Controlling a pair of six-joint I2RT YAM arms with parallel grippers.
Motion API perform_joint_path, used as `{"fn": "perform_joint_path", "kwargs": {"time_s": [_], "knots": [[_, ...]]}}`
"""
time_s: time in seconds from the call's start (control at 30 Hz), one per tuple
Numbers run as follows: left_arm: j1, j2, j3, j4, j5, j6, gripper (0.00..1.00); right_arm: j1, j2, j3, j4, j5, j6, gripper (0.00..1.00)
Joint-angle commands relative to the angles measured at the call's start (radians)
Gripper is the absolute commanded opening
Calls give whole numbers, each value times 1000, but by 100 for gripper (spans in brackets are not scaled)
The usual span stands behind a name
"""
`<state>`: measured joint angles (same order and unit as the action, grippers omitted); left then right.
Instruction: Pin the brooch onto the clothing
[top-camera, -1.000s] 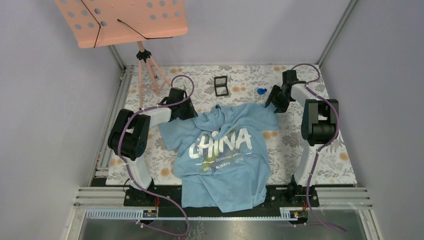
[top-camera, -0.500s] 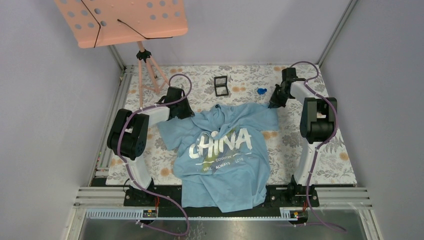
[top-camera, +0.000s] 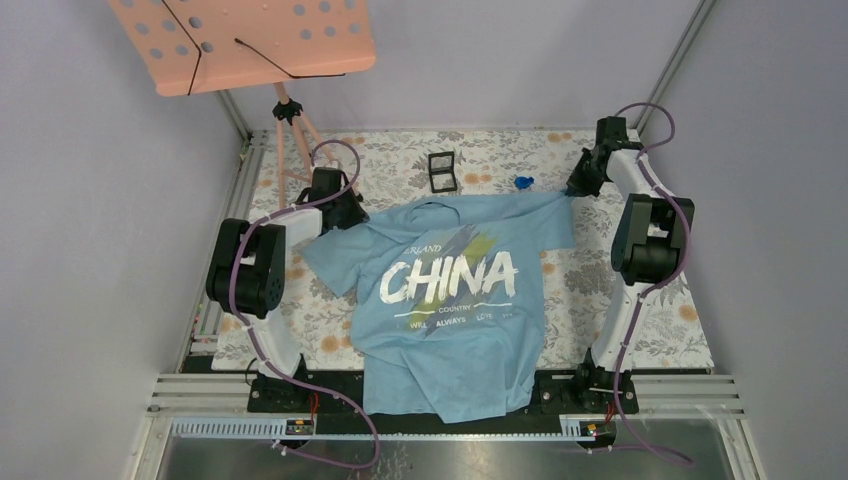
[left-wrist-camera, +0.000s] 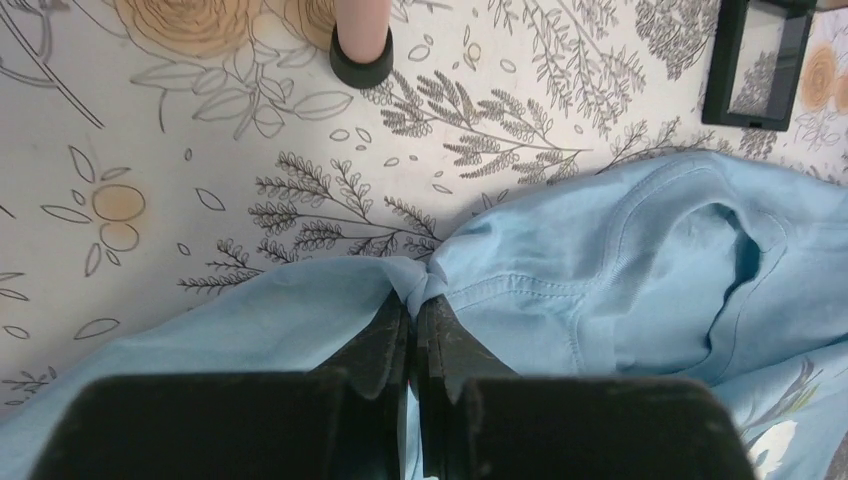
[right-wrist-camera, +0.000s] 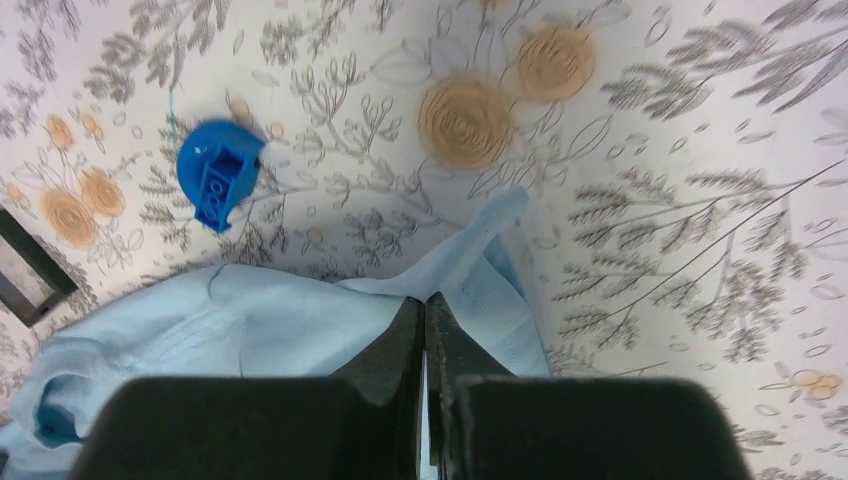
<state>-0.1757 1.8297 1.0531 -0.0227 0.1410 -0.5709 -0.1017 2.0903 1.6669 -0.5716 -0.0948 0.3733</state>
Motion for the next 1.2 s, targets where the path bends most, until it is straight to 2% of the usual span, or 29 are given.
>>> {"fn": "perform_joint_path", "kwargs": {"time_s": [0.0,0.2,0.4,0.6,0.63,0.67,0.7,0.73,0.77,0.8,0.9,0.97,1.07,1.17], "knots": [[11,-60,50,80,-34,7,0,-24,38,88,-23,24,-34,0],[13,-90,36,122,-78,20,0,-36,37,96,-21,65,-46,0],[13,-137,-24,198,-114,16,0,-45,-35,9,26,144,-36,0],[13,-130,12,135,-110,27,0,-52,-74,-6,17,141,-34,0],[13,-136,7,134,-107,26,0,-52,-77,-5,10,134,-33,4],[12,-144,3,136,-103,28,4,-52,-83,-7,8,123,-34,8],[12,-151,-2,136,-99,29,14,-52,-92,-13,6,112,-33,14],[12,-161,-8,135,-99,31,25,-51,-105,-21,6,104,-33,28],[12,-174,-14,133,-99,36,37,-52,-128,-31,6,99,-33,38],[12,-189,-20,130,-98,41,44,-52,-139,-43,6,75,-33,46],[7,-246,-54,126,-95,46,62,-52,-223,-109,1,21,-25,61],[-2,-290,-78,126,-90,44,68,-52,-288,-169,4,-23,-15,68],[-19,-349,-119,134,-59,29,71,-51,-400,-310,23,-100,1,78],[-46,-377,-131,116,-29,19,73,-50,-527,-495,61,-166,22,80]]}}
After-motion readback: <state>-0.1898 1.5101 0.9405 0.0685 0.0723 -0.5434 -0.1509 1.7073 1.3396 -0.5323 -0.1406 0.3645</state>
